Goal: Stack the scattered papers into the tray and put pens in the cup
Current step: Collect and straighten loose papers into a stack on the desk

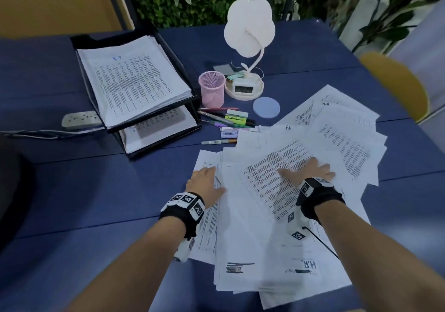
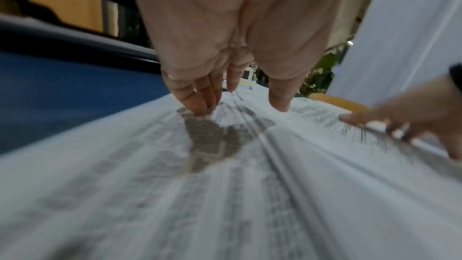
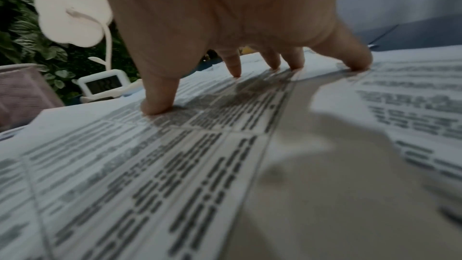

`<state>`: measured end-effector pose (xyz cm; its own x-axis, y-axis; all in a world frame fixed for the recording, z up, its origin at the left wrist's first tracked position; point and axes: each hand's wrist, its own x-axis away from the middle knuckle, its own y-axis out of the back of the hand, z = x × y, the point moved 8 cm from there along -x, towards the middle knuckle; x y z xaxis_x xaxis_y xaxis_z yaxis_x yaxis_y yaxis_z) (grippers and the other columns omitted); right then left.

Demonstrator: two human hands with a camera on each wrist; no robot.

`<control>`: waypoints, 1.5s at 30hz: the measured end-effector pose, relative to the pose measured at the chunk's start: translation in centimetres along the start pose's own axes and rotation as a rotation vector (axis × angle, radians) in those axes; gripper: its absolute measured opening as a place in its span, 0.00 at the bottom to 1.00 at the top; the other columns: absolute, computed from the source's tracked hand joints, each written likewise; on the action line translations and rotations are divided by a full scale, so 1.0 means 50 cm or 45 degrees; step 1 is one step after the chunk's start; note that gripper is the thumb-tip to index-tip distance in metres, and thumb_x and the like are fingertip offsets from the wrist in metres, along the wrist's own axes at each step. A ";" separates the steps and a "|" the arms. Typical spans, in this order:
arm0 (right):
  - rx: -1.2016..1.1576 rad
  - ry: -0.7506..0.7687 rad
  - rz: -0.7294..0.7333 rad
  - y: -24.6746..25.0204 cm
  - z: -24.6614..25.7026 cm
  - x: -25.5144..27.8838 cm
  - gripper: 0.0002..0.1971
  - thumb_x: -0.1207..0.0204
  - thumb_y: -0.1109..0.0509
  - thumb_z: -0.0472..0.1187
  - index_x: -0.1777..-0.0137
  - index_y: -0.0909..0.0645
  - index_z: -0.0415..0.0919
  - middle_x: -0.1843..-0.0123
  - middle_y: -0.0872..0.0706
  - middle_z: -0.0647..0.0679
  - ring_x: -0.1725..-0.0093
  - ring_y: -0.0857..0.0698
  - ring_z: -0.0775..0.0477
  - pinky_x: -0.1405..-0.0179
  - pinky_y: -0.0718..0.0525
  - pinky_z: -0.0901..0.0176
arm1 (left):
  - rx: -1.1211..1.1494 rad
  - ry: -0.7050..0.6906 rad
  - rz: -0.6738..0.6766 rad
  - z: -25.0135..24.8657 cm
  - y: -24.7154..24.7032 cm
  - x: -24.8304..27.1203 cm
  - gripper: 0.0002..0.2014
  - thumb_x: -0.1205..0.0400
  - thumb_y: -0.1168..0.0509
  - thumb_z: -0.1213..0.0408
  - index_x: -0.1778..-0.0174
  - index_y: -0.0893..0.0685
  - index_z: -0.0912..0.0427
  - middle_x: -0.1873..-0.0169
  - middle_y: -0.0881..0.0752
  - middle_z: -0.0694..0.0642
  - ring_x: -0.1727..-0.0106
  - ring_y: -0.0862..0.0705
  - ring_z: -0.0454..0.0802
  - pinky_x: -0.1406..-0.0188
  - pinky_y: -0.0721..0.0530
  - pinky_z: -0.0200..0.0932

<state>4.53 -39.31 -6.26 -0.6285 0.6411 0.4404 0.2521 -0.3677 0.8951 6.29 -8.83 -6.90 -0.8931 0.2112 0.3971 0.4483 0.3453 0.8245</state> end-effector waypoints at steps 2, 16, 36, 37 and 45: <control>0.040 0.023 0.037 -0.001 -0.013 -0.006 0.55 0.39 0.38 0.78 0.19 0.46 0.44 0.20 0.42 0.33 0.21 0.43 0.31 0.24 0.39 0.34 | 0.196 0.057 -0.014 -0.017 -0.005 -0.013 0.38 0.19 0.35 0.50 0.18 0.44 0.60 0.21 0.36 0.59 0.21 0.39 0.58 0.23 0.38 0.51; 0.151 0.067 0.031 -0.009 0.005 0.005 0.51 0.37 0.45 0.80 0.22 0.41 0.44 0.24 0.34 0.31 0.27 0.32 0.30 0.26 0.36 0.34 | 0.457 0.279 -0.017 -0.008 -0.024 -0.030 0.16 0.22 0.31 0.62 0.38 0.18 0.59 0.42 0.14 0.58 0.41 0.17 0.58 0.40 0.18 0.48; 0.078 0.470 0.133 -0.052 0.189 0.085 0.42 0.36 0.25 0.63 0.29 0.35 0.39 0.30 0.27 0.37 0.32 0.27 0.34 0.34 0.24 0.42 | 0.013 0.539 -0.046 0.288 0.133 0.033 0.29 0.20 0.32 0.64 0.23 0.31 0.61 0.26 0.27 0.62 0.26 0.28 0.59 0.30 0.28 0.47; 0.101 0.464 0.170 -0.055 0.197 0.089 0.40 0.33 0.25 0.58 0.29 0.35 0.37 0.31 0.26 0.37 0.33 0.25 0.35 0.36 0.22 0.44 | 0.012 0.562 -0.069 0.299 0.138 0.037 0.29 0.21 0.32 0.65 0.23 0.31 0.61 0.28 0.26 0.62 0.28 0.27 0.60 0.32 0.26 0.48; -0.068 0.617 0.322 -0.075 0.237 0.093 0.23 0.26 0.30 0.35 0.31 0.28 0.37 0.34 0.20 0.38 0.40 0.20 0.38 0.45 0.23 0.55 | 0.108 0.520 -0.310 0.314 0.147 0.070 0.44 0.32 0.25 0.47 0.22 0.37 0.50 0.24 0.34 0.57 0.25 0.33 0.61 0.29 0.30 0.59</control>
<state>9.40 -26.97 -6.75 -0.8233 0.1490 0.5477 0.4096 -0.5120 0.7550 7.06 8.79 -5.78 -0.9062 -0.2558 0.3366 0.2106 0.4173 0.8841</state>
